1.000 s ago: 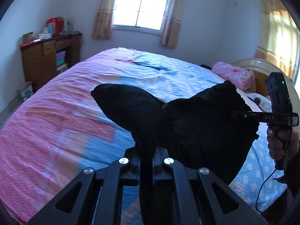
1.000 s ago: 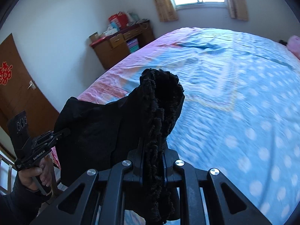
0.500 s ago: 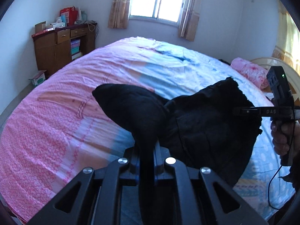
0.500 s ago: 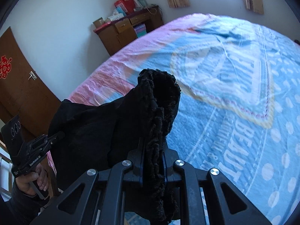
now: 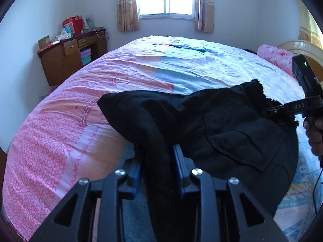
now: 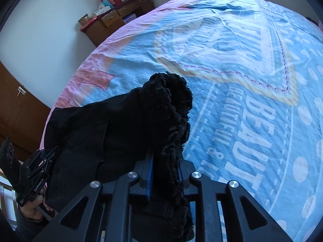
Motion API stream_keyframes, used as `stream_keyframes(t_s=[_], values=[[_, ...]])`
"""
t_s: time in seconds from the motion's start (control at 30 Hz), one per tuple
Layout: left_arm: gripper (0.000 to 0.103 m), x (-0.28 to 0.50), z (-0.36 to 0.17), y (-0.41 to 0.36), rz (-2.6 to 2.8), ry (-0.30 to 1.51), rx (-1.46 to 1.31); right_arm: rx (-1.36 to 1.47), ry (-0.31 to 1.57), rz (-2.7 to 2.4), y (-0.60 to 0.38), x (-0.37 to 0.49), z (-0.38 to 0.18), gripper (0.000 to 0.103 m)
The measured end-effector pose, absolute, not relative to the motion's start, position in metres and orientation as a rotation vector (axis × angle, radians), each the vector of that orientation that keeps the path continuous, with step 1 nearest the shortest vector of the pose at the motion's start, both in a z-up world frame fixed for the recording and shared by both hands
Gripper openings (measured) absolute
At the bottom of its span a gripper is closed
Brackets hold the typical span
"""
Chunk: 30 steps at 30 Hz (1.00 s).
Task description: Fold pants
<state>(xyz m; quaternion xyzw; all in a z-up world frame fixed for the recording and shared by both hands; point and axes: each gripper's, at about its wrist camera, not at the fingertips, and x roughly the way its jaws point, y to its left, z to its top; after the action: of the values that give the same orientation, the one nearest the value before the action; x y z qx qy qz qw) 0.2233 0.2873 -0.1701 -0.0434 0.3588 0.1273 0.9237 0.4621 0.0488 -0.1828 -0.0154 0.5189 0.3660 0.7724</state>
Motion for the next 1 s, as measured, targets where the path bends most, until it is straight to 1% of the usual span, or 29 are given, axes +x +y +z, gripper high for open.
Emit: stream_keyframes(t_s=[0.07, 0.1, 0.2, 0.27, 0.33, 0.37, 0.4, 0.43, 0.47, 0.5, 0.53, 0.57, 0.6, 0.7, 0.8, 1.0], values=[[0.039, 0.223, -0.171, 0.287, 0.273, 0.731, -0.088, -0.024, 1.131, 0.793, 0.047, 0.463, -0.185, 0.024], [0.044, 0.223, -0.171, 0.288, 0.281, 0.729, -0.093, -0.025, 1.128, 0.792, 0.046, 0.462, -0.185, 0.024], [0.054, 0.224, -0.172, 0.290, 0.307, 0.724, -0.099, -0.043, 1.116, 0.779, 0.048, 0.459, -0.185, 0.026], [0.058, 0.224, -0.173, 0.291, 0.314, 0.722, -0.109, -0.067, 1.100, 0.773, 0.050, 0.457, -0.185, 0.027], [0.058, 0.223, -0.172, 0.292, 0.314, 0.721, -0.112, -0.069, 1.095, 0.763, 0.049, 0.456, -0.184, 0.029], [0.064, 0.223, -0.172, 0.291, 0.317, 0.720, -0.112, -0.062, 1.096, 0.761, 0.048, 0.457, -0.184, 0.032], [0.075, 0.223, -0.173, 0.292, 0.325, 0.721, -0.112, -0.049, 1.096, 0.760, 0.047, 0.457, -0.184, 0.034], [0.081, 0.224, -0.173, 0.292, 0.337, 0.729, -0.113, -0.045, 1.095, 0.757, 0.046, 0.457, -0.184, 0.036], [0.089, 0.223, -0.173, 0.293, 0.352, 0.735, -0.116, -0.039, 1.095, 0.755, 0.044, 0.458, -0.184, 0.040], [0.091, 0.221, -0.172, 0.294, 0.349, 0.738, -0.126, -0.023, 1.096, 0.751, 0.041, 0.458, -0.183, 0.046], [0.091, 0.219, -0.171, 0.295, 0.341, 0.740, -0.134, -0.004, 1.098, 0.736, 0.037, 0.459, -0.181, 0.050], [0.093, 0.216, -0.168, 0.295, 0.341, 0.741, -0.140, 0.007, 1.097, 0.720, 0.033, 0.458, -0.180, 0.059], [0.095, 0.213, -0.165, 0.293, 0.344, 0.740, -0.137, 0.029, 1.092, 0.703, 0.028, 0.457, -0.176, 0.063], [0.096, 0.197, -0.148, 0.285, 0.354, 0.711, -0.118, 0.067, 1.064, 0.679, 0.009, 0.447, -0.160, 0.063], [0.103, 0.175, -0.126, 0.274, 0.351, 0.657, -0.105, 0.037, 0.980, 0.625, -0.009, 0.418, -0.132, 0.064], [0.103, 0.134, -0.092, 0.250, 0.316, 0.592, -0.109, -0.007, 0.846, 0.627, -0.026, 0.348, -0.094, 0.065]])
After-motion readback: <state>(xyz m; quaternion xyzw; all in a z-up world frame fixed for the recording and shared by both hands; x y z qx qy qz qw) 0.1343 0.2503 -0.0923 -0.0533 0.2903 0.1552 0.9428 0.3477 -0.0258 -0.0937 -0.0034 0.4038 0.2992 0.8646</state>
